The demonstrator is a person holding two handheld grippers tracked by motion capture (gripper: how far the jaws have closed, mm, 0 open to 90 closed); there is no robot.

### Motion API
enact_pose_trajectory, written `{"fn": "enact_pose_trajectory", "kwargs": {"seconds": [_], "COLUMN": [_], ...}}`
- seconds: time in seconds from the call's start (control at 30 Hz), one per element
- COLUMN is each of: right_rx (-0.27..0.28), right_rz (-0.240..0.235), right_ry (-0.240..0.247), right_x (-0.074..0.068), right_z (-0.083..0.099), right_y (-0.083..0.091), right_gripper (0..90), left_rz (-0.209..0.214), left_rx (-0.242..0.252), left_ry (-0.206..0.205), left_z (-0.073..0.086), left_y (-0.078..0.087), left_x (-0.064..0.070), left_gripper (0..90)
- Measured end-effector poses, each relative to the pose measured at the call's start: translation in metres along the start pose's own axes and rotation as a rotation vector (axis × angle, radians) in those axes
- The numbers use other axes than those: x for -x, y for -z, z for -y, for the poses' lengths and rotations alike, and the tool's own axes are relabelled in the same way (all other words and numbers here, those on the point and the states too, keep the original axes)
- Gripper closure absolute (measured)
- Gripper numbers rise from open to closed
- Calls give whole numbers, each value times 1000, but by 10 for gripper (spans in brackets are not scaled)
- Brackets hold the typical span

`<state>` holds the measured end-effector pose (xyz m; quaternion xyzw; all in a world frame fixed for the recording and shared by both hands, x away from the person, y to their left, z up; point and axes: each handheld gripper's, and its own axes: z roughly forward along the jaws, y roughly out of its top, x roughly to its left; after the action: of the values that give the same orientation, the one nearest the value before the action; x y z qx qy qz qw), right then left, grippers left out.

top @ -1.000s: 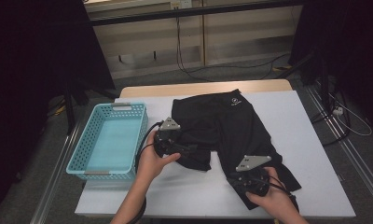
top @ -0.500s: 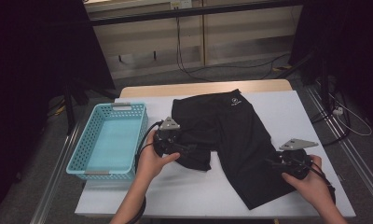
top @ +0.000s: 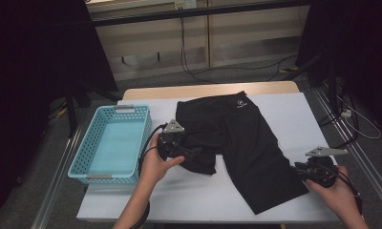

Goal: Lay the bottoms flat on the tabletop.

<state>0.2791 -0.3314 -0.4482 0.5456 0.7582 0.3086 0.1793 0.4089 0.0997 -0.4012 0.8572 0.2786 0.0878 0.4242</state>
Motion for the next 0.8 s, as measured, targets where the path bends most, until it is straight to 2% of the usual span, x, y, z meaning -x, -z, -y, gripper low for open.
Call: {"fn": "enact_pose_trajectory", "kwargs": {"seconds": [0.07, 0.13, 0.33, 0.4, 0.53, 0.57, 0.63, 0.67, 0.73, 0.8], "right_rx": [-8, -9, -22, -18, -17, -17, -20, -12, 0, 17], "right_rz": [-24, -30, -34, -42, -41, -34, -7, 10, 12, 30], "right_ry": [-6, -13, -28, -29, -27, -21, -13, -4, 11, 26], "right_x": [-1, -1, 0, 0, 1, 1, 0, 0, 0, 1], "right_z": [2, 4, 13, 18, 23, 23, 20, 17, 8, -3], "right_y": [2, 4, 15, 19, 24, 24, 23, 22, 18, 11], "right_gripper": [851, 898, 900, 900, 900, 882, 745, 721, 693, 616], "left_rz": [-5, -8, -7, -19, -9, -8, -7, -5, -4, -8], "left_rx": [2, 3, 9, 10, 7, 3, 2, 2, 1, -1], "left_ry": [-4, -5, 2, 4, 1, 1, 1, 3, 6, 6], "left_z": [0, 0, 0, 0, 0, 0, 0, 1, 1, 2], "left_y": [0, 2, 3, 3, 3, 2, 2, 2, 2, 2], "left_x": [-1, -2, -1, -1, -1, -1, -1, -1, -2, -2], "left_gripper": [123, 122, 122, 123, 123, 123, 122, 122, 122, 122]}}
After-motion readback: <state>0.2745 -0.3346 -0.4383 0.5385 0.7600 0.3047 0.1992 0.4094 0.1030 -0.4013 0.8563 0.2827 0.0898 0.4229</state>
